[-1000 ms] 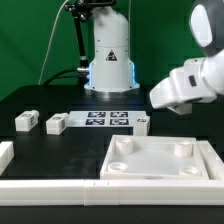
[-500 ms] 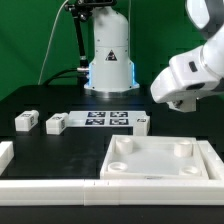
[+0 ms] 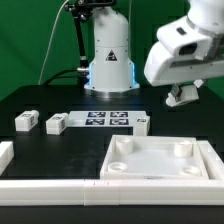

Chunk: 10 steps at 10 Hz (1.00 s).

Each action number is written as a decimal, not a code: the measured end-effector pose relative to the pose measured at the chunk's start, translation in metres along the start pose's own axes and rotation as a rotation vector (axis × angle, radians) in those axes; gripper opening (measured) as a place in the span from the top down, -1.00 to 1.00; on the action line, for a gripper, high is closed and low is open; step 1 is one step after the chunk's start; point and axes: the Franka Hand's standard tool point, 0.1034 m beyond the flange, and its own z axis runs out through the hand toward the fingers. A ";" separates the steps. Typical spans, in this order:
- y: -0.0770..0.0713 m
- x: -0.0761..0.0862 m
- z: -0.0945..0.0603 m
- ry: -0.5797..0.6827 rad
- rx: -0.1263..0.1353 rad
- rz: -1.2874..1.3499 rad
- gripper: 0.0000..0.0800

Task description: Assemble one leg

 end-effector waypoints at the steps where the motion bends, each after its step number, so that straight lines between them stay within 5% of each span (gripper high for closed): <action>1: 0.000 0.008 0.000 0.096 -0.004 0.001 0.27; 4: 0.005 0.014 -0.003 0.354 -0.014 -0.006 0.27; 6: 0.023 0.031 -0.014 0.344 0.021 0.058 0.27; 8: 0.041 0.062 -0.031 0.361 0.025 0.032 0.27; 10: 0.042 0.066 -0.033 0.360 0.027 0.034 0.27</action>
Offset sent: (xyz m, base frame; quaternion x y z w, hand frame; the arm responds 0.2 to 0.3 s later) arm 0.0000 0.0000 0.0000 0.0000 0.2377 0.0000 0.9713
